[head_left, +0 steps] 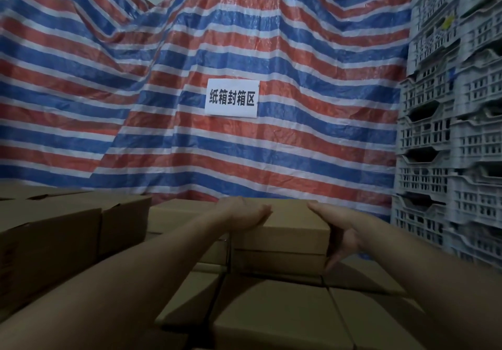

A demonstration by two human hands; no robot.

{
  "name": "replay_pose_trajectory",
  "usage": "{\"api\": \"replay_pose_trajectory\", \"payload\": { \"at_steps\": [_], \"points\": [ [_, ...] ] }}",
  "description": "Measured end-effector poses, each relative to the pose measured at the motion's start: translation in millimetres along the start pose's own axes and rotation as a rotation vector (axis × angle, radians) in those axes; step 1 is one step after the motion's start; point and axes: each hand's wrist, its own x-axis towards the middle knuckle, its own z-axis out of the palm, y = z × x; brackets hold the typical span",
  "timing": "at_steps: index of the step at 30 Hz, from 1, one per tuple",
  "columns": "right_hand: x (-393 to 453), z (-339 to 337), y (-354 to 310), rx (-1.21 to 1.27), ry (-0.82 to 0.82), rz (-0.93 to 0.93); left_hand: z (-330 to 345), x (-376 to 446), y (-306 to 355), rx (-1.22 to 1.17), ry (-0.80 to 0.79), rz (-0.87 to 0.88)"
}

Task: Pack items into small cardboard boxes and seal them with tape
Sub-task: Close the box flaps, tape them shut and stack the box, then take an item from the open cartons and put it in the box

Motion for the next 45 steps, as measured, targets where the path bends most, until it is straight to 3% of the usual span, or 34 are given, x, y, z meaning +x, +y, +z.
{"api": "replay_pose_trajectory", "payload": {
  "at_steps": [9, 15, 17, 19, 22, 26, 30, 34, 37, 41, 45],
  "points": [
    [11, 2, 6, 0.024, 0.042, -0.022, 11, 7, -4, 0.191, 0.089, 0.047],
    [-13, 17, 4, -0.068, 0.162, -0.096, 6, -24, -16, 0.126, 0.097, 0.150],
    [-26, 27, -1, -0.269, 0.325, -0.240, -3, -37, -16, 0.147, 0.146, 0.194],
    [-43, 40, -8, -0.505, 0.480, -0.499, -18, -51, -18, 0.166, 0.231, 0.244],
    [-72, 63, -22, -0.591, 0.529, -0.803, -45, -72, -24, 0.131, 0.361, 0.301],
    [-111, 118, -46, -0.602, 0.483, -0.983, -89, -105, -41, 0.132, 0.477, 0.331],
    [-144, 185, -64, -0.626, 0.413, -1.138, -141, -140, -69, 0.070, 0.480, 0.247],
    [-171, 254, -73, -0.572, 0.248, -1.258, -196, -170, -122, 0.142, 0.585, 0.234],
    [-178, 307, -72, -0.604, 0.106, -1.267, -228, -189, -171, 0.225, 0.623, 0.132],
    [-174, 367, -65, -0.878, -0.019, -1.210, -247, -212, -232, 0.222, 0.636, 0.001],
    [-165, 399, -46, -1.070, -0.036, -1.197, -250, -226, -279, 0.197, 0.597, -0.080]
  ]
}}
